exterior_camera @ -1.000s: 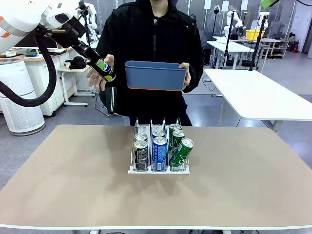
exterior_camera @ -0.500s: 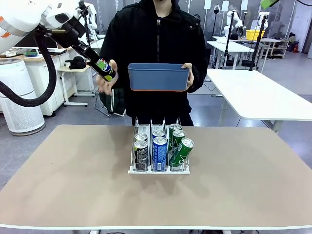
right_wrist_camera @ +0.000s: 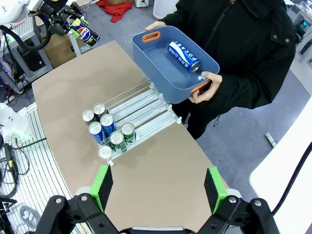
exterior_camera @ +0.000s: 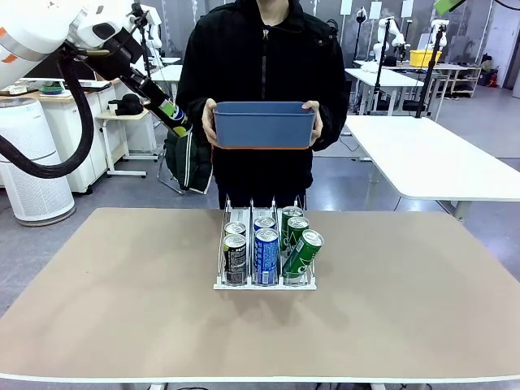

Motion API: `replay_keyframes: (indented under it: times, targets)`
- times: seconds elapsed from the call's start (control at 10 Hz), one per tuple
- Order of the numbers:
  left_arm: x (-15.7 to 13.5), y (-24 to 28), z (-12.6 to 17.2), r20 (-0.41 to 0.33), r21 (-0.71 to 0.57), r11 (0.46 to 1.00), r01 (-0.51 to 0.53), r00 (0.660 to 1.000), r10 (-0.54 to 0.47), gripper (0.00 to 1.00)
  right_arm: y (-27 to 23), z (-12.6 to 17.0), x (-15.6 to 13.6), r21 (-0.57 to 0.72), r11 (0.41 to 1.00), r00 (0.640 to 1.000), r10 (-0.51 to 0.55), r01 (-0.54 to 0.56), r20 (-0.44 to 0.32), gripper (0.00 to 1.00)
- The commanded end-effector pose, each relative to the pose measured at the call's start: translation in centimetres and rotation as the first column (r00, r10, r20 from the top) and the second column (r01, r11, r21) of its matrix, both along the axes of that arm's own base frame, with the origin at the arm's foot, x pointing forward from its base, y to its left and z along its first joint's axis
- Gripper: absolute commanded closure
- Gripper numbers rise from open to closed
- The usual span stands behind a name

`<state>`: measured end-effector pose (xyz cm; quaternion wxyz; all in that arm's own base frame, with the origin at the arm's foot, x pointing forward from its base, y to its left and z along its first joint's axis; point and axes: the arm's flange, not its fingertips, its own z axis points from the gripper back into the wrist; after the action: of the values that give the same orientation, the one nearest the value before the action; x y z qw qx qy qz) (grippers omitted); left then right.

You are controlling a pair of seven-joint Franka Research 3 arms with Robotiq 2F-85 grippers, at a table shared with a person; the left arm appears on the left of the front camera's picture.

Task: Fill the beverage cans into the dispenser.
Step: Place the picked Pepsi coke in the line of the Automatic Can Dispenser with the same cans.

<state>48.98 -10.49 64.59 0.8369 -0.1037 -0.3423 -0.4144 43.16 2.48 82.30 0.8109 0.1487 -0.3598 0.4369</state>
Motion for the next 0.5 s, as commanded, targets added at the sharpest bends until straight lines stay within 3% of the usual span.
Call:
replay_keyframes:
  times: [0.0,0.2,0.4]
  targets:
    - [-1.2,-2.2,-0.2,-0.045,0.101,0.983,-0.151,0.987,0.156,0.42,0.0,-0.1,-0.2,-0.004,1.0,1.0,-0.005,0.005,-0.006,0.0]
    - [-4.5,-6.0,-2.1,-0.056,0.172,0.98,-0.102,0.992,0.113,0.42,0.0,-0.1,-0.2,-0.004,1.0,1.0,-0.005,0.005,-0.006,0.0]
    - [-7.2,-8.2,-4.4,-0.123,0.196,0.981,-0.014,0.992,0.039,0.42,0.0,-0.1,-0.2,-0.004,1.0,1.0,-0.005,0.005,-0.006,0.0]
